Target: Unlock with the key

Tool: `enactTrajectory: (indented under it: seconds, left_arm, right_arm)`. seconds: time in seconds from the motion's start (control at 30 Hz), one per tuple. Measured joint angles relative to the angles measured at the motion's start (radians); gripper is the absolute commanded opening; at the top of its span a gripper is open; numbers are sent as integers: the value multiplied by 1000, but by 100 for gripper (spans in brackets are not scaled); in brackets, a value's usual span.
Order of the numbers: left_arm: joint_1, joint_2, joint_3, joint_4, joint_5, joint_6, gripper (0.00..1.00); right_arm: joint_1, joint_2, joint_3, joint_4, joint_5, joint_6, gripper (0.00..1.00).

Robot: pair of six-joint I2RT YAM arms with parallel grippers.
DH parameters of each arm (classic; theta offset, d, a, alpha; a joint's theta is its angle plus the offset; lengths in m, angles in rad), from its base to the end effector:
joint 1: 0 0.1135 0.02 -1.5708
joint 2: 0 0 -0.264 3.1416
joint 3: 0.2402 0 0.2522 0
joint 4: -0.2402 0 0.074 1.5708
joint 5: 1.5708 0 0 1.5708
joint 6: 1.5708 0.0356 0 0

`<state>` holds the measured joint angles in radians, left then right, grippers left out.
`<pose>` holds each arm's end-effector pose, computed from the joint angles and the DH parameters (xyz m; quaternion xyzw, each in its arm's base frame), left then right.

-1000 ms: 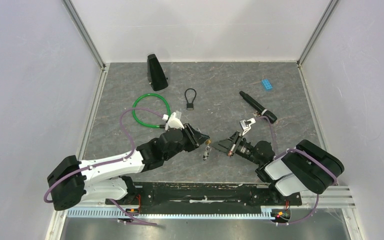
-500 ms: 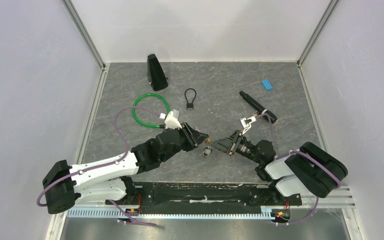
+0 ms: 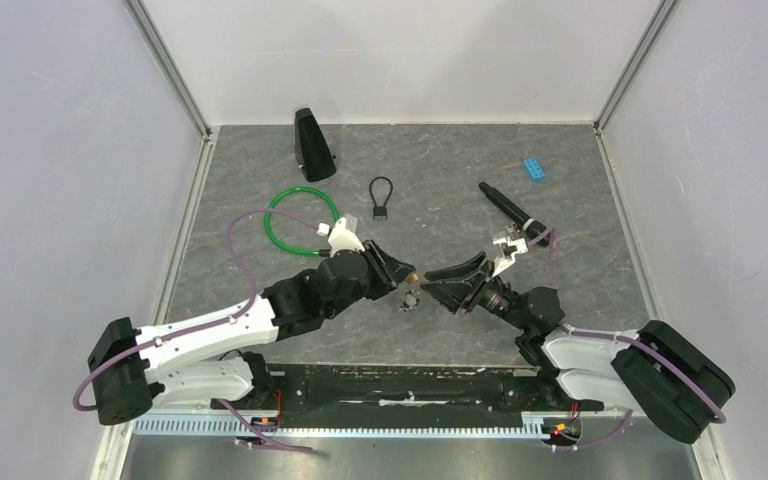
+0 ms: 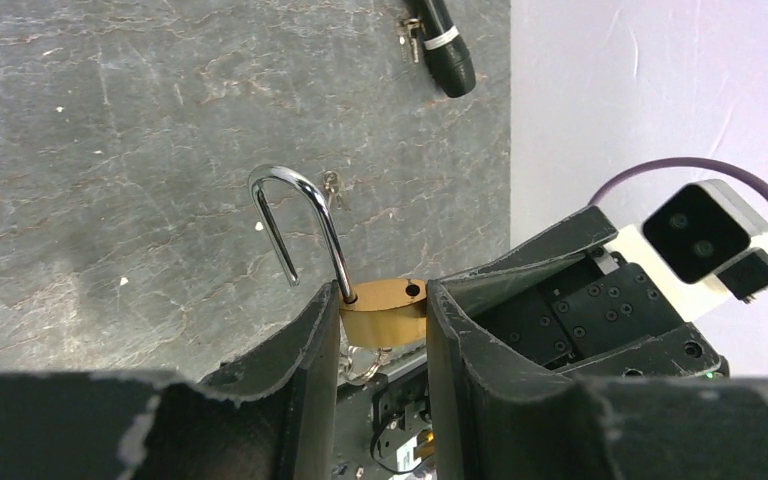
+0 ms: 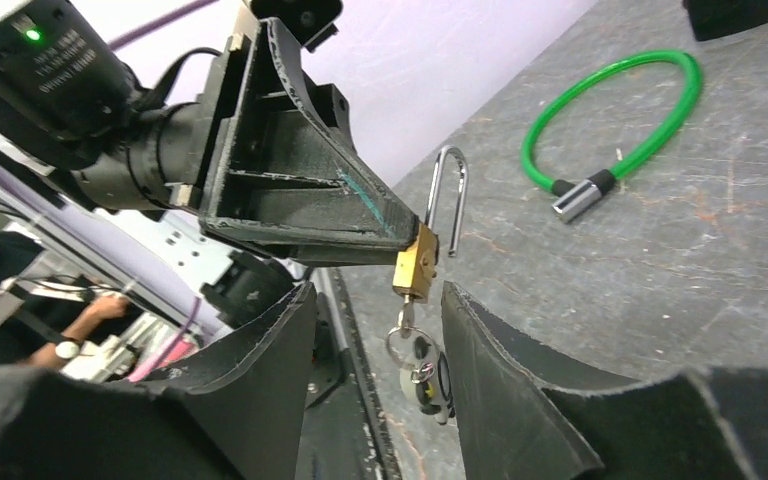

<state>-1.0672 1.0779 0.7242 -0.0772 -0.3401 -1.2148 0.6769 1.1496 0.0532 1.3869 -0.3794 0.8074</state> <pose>0.1279 -0.2074 0.2726 -0.1522 0.8208 -0.4241 0.3511 0.1320 0.1230 0.1946 -0.1127 0.5952 0.6153 0.5044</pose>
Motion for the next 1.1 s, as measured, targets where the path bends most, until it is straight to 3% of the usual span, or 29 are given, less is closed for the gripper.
enactTrajectory:
  seconds: [0.4,0.73,1.1]
  left_arm:
    - [0,13,4,-49,2,-20,2]
    - [1,21,4,-63,0,-23,2]
    - [1,20,4,-63,-1,-27,2]
  right_arm:
    - [48,13,58,-134,52,-151,45]
    - [80,63,92,-138,71,-177,41]
    - [89,79,92,-162,107,-196,42]
